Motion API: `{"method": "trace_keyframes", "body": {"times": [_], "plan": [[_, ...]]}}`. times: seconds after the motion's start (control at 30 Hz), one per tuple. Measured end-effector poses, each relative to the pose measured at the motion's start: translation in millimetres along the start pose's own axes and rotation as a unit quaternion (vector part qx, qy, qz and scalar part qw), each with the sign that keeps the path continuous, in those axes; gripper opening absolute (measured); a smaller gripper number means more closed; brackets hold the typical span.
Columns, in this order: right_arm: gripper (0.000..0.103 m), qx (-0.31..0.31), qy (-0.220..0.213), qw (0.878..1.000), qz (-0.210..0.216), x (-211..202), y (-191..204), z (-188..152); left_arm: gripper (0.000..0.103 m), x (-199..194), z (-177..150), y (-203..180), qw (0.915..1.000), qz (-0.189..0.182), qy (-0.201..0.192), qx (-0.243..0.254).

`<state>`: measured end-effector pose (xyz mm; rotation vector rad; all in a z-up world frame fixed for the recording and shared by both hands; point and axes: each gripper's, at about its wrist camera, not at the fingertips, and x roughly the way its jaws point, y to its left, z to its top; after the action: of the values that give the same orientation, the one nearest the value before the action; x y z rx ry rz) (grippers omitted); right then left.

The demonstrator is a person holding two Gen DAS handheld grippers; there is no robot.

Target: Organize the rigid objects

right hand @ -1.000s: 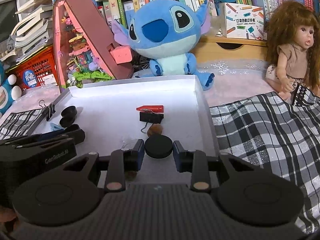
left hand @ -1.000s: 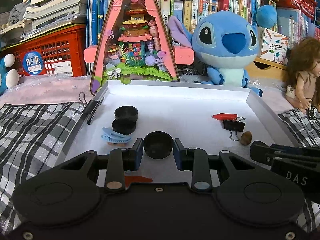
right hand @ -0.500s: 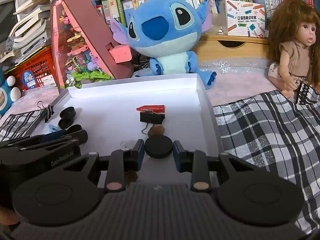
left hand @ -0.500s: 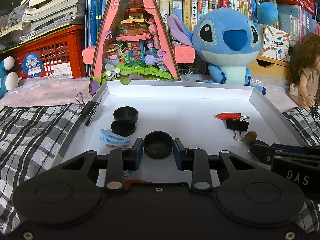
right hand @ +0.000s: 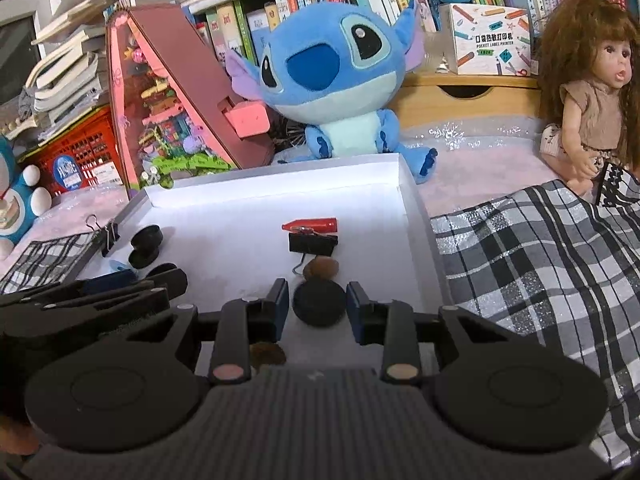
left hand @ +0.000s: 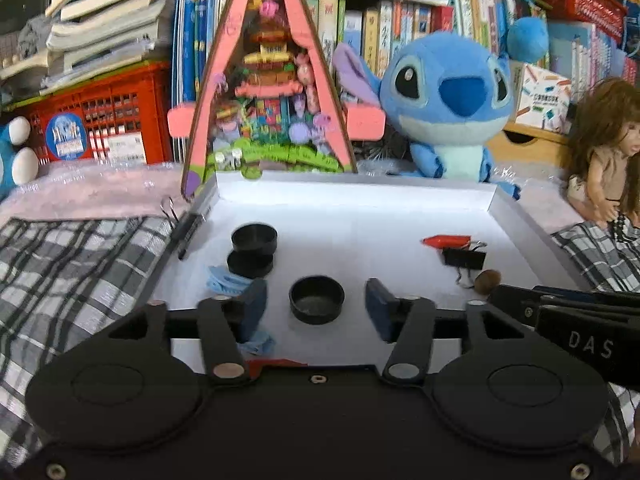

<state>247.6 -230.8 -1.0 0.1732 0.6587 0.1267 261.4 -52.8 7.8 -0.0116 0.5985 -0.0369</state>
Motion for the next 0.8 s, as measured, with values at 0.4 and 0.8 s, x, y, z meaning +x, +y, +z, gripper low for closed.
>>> {"method": "trace_keyframes", "body": {"times": [0.4, 0.8], "plan": [[0.076, -0.005, -0.040, 0.999, 0.017, -39.7, 4.3, -0.5, 0.087, -55.9, -7.6, 8.1, 0.9984, 0.000, -0.034, 0.045], [0.090, -0.030, -0.063, 0.998, 0.005, -85.6, 15.1, -27.4, 0.090, -101.5, -40.3, 17.7, 0.9986, -0.015, -0.032, 0.040]]}}
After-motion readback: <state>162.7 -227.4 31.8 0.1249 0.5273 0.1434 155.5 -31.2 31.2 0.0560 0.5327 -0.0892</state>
